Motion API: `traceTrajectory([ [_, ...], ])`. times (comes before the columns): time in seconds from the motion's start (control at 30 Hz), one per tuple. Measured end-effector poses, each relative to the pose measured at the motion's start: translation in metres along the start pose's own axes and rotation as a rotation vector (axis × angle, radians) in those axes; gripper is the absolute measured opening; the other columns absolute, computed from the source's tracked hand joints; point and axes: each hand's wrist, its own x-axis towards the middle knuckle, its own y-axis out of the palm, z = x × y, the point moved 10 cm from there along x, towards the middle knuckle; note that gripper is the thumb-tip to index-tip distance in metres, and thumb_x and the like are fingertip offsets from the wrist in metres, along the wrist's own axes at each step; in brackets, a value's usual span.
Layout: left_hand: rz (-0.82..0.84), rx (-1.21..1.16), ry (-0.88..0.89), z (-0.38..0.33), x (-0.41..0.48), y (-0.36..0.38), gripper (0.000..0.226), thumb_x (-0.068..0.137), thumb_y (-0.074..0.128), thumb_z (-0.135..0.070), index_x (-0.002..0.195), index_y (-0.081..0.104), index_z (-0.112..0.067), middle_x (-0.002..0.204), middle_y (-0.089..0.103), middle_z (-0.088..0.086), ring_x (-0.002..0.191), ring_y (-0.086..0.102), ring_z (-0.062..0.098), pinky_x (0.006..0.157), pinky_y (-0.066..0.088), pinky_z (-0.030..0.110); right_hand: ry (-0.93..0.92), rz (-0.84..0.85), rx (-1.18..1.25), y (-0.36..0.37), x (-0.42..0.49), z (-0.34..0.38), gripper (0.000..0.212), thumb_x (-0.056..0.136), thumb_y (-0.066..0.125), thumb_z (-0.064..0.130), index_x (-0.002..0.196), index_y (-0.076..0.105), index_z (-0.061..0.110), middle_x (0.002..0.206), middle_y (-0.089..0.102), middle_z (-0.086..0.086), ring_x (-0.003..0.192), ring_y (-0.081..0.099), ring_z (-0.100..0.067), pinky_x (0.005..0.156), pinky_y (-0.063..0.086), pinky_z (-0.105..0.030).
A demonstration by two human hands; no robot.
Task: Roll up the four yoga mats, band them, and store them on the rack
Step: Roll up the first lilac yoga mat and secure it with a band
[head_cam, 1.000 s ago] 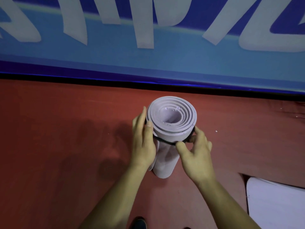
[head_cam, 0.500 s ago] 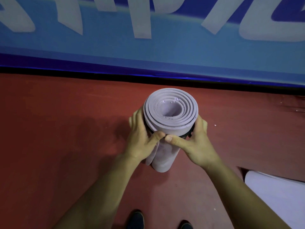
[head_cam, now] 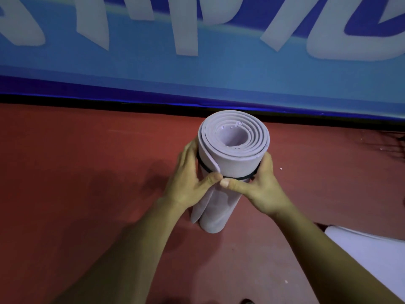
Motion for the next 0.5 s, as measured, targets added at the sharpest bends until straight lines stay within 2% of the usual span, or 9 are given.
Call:
traceTrajectory([
  [0.03,0.029,-0.001,-0.002,0.005,-0.003,0.000,0.101,0.070,0.058,-0.089,0.148,0.030,-0.032,0.144,0.044,-0.004,0.135,0.046,0.017,0.105,0.047,0.049,0.005,0.020,0.032,0.002,-0.003,0.000,0.104,0.051,0.096,0.063,0.133,0.034,0.054,0.138,0.049,0.023,0.130,0.051,0.001,0.098,0.052,-0.022],
  [0.1,0.068,-0.039,0.038,0.009,-0.009,-0.004,0.103,0.070,0.062,-0.087,0.150,0.027,-0.032,0.149,0.042,-0.006,0.138,0.044,0.014,0.108,0.045,0.048,-0.012,0.017,0.058,0.006,-0.011,0.005,0.110,0.056,0.095,0.058,0.142,0.029,0.043,0.134,0.052,0.033,0.126,0.053,0.008,0.094,0.049,-0.012],
  [0.17,0.080,-0.115,0.077,0.009,-0.011,-0.007,0.115,0.069,0.066,-0.084,0.158,0.016,-0.031,0.159,0.034,-0.008,0.146,0.036,0.013,0.114,0.040,0.044,-0.040,-0.007,0.065,0.010,-0.017,0.012,0.115,0.064,0.095,0.049,0.153,0.024,0.032,0.145,0.050,0.025,0.136,0.049,0.000,0.103,0.047,-0.017],
  [0.23,0.062,-0.138,0.093,0.006,-0.013,-0.010,0.122,0.068,0.066,-0.085,0.161,0.008,-0.030,0.163,0.028,-0.010,0.150,0.028,0.010,0.118,0.034,0.040,-0.073,-0.002,0.054,0.018,-0.023,0.015,0.105,0.065,0.096,0.045,0.149,0.033,0.038,0.147,0.052,0.015,0.138,0.050,-0.008,0.108,0.046,-0.023],
  [0.3,0.062,-0.116,0.116,0.002,-0.016,-0.008,0.117,0.069,0.062,-0.087,0.159,0.017,-0.028,0.160,0.033,-0.008,0.148,0.032,0.012,0.118,0.035,0.042,-0.083,-0.018,0.033,0.023,-0.030,0.012,0.103,0.062,0.097,0.045,0.144,0.036,0.043,0.148,0.051,0.009,0.138,0.050,-0.011,0.108,0.048,-0.030],
  [0.37,0.087,-0.090,0.132,0.002,-0.022,-0.006,0.110,0.068,0.061,-0.088,0.156,0.023,-0.034,0.155,0.038,-0.011,0.145,0.036,0.011,0.115,0.039,0.040,-0.065,-0.028,0.022,0.023,-0.038,0.003,0.108,0.057,0.098,0.047,0.143,0.033,0.045,0.150,0.046,0.006,0.139,0.047,-0.010,0.108,0.048,-0.033],
  [0.43,0.132,-0.066,0.144,0.008,-0.025,-0.001,0.105,0.070,0.063,-0.084,0.155,0.022,-0.037,0.153,0.040,-0.014,0.143,0.038,0.009,0.113,0.041,0.040,-0.053,-0.003,0.014,0.024,-0.043,-0.008,0.106,0.055,0.097,0.048,0.140,0.033,0.047,0.143,0.049,0.021,0.132,0.049,0.002,0.102,0.050,-0.023],
  [0.5,0.173,-0.081,0.149,0.015,-0.026,0.007,0.101,0.076,0.065,-0.077,0.157,0.018,-0.036,0.154,0.039,-0.013,0.142,0.039,0.007,0.113,0.041,0.043,-0.052,0.011,0.037,0.023,-0.045,-0.018,0.110,0.058,0.094,0.045,0.146,0.030,0.041,0.138,0.050,0.032,0.129,0.049,0.009,0.098,0.049,-0.015],
])
